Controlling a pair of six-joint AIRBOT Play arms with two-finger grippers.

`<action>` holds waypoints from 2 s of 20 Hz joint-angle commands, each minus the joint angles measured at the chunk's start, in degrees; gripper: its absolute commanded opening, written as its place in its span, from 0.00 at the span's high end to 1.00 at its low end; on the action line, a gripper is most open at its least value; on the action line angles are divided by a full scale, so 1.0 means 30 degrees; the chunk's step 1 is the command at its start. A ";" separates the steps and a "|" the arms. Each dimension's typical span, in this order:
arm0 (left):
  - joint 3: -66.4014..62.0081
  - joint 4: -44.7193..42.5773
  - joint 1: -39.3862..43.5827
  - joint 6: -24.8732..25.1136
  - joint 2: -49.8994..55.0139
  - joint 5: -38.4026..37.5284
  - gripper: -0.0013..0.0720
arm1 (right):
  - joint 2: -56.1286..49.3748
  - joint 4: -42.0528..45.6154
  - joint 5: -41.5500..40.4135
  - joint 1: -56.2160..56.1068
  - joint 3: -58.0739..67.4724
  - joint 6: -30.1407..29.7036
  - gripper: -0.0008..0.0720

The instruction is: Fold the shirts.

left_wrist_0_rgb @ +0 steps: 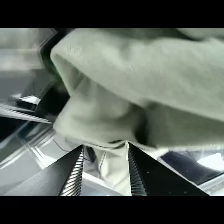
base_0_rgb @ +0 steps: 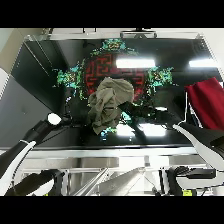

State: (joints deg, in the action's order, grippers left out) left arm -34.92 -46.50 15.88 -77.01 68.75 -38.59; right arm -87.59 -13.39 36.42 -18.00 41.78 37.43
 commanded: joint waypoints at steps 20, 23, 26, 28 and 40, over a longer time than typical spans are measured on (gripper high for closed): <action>-0.8422 0.0510 -0.2157 0.0743 -0.2586 -0.3934 0.95 | 0.6703 0.1304 0.5574 0.4065 0.0168 -0.1639 0.96; -1.0637 0.0510 -0.2477 0.0714 -0.6062 -0.4350 0.95 | 1.1213 0.1319 0.6747 0.5246 0.1093 -0.1406 0.96; -1.2145 0.0517 -0.1610 0.0634 -0.8247 -0.4430 0.95 | 1.4644 0.1297 0.6747 0.5202 0.1443 -0.1413 0.96; -1.2240 0.0328 -0.0947 0.0612 -0.9194 -0.4517 0.95 | 1.6094 0.3082 0.6732 0.5202 0.1406 -0.1056 0.96; -1.3085 0.0044 -0.5450 0.0226 -1.4032 -0.7708 0.95 | 1.9941 0.3045 0.8284 0.5275 0.3198 0.0787 0.96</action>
State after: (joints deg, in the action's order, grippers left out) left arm -68.66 -47.07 3.97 -77.32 31.83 -56.66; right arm -33.39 -0.10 60.25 -2.22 48.88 41.74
